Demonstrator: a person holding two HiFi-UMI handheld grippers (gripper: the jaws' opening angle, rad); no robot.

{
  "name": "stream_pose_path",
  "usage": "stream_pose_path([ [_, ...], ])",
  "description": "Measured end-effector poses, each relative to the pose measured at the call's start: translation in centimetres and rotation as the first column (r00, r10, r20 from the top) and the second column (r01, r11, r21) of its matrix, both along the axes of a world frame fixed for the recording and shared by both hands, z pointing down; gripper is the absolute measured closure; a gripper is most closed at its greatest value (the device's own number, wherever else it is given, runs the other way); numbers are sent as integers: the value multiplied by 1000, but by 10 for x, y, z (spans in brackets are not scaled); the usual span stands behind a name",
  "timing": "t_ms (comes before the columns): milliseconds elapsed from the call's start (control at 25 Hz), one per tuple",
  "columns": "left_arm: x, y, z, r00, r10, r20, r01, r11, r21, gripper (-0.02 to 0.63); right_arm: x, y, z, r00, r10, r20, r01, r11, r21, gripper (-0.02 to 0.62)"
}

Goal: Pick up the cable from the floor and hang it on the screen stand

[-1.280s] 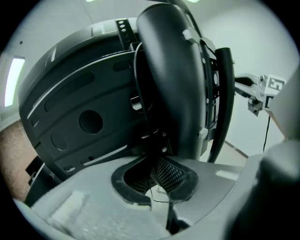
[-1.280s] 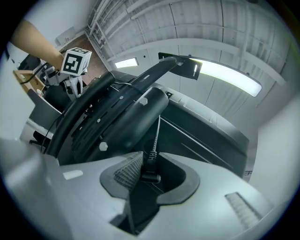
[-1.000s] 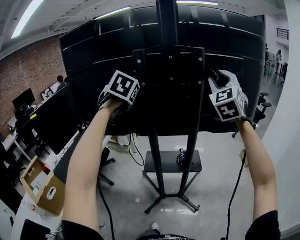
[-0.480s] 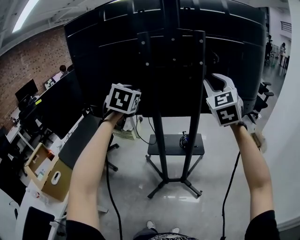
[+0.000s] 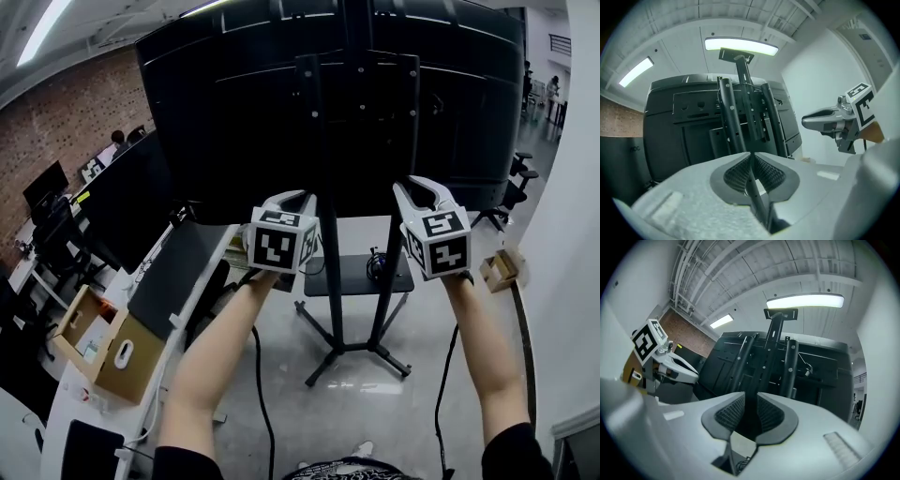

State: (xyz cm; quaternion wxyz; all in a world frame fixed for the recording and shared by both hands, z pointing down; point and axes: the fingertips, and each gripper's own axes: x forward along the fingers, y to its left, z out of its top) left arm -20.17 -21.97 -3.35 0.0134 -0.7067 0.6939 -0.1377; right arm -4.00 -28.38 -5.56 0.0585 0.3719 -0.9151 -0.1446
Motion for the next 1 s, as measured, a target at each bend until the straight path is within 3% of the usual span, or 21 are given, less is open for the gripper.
stream_pose_path([
  [280,30,52,13,994,91,-67,-84,992,89,604,-18,69,31,997,16,72,-9,994,-105,533],
  [520,43,95,30,986,107,-128,-90,988,127,604,-25,122,57,992,56,109,-38,985,-166,559],
  [880,72,141,61,983,182,-34,-178,979,95,604,-23,177,94,985,120,126,-88,969,-230,591],
  [1000,77,147,67,980,197,-39,-193,978,86,604,-21,185,103,984,131,122,-98,964,-246,591],
])
